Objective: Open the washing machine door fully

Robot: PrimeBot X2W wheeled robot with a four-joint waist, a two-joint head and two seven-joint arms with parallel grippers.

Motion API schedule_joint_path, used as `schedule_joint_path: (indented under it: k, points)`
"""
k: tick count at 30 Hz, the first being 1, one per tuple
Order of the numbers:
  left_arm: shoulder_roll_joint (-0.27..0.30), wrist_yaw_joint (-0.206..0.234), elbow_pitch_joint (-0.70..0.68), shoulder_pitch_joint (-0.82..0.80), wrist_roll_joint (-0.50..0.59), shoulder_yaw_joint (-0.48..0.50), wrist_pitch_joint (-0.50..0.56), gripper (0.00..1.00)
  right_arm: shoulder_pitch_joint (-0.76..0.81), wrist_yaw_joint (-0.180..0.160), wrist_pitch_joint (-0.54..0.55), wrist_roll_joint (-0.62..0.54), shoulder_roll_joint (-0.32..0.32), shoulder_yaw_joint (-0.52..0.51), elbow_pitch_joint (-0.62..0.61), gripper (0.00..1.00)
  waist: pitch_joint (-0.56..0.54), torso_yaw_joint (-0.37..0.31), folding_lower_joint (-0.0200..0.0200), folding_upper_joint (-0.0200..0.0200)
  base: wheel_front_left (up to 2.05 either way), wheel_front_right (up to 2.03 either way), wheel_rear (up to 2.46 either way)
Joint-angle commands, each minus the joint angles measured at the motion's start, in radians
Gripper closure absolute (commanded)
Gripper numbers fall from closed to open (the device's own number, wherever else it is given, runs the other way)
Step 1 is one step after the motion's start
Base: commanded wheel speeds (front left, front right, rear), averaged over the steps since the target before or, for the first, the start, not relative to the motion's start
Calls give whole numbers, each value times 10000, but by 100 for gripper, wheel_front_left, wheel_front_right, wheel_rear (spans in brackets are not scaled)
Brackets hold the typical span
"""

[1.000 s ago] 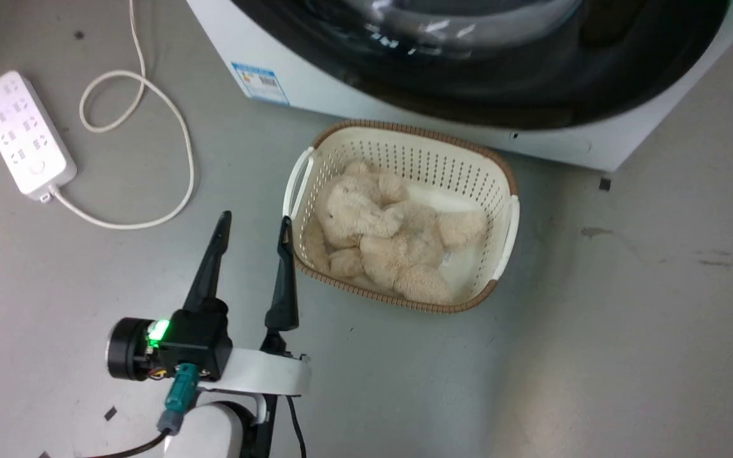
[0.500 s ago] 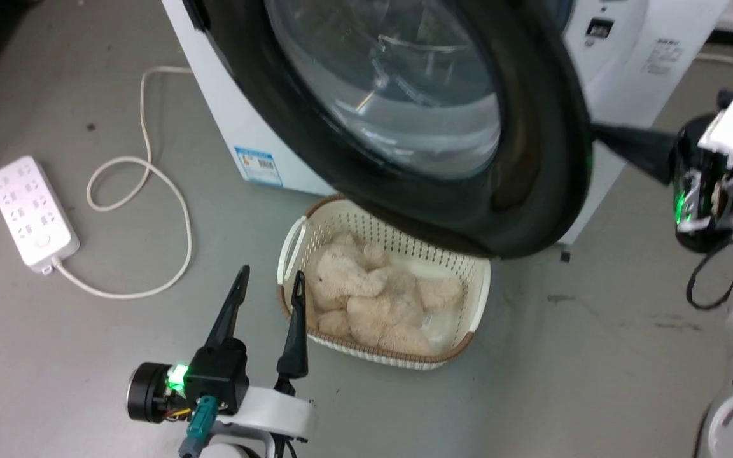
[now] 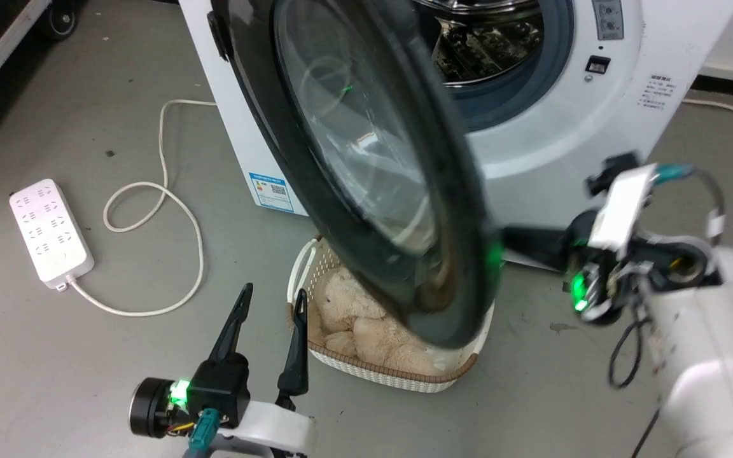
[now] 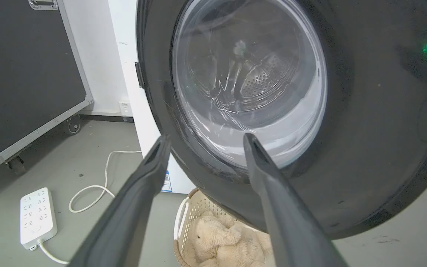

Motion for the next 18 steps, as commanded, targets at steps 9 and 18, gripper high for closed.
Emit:
schedule_joint_path:
  k: [9, 18]
  points:
    - [19, -47, 77, 317, -149, 93, -55, 0, 1843, 8, -1034, 2129, 83, 3328, -1588, 100, -150, 184, 1, 0, 0, 0, 0]
    - [14, -38, 110, 380, -197, 178, -55, 0, 2387, 8, -2172, 2317, 48, 3851, -2094, 100, -298, 34, 1, 0, 0, 0, 0]
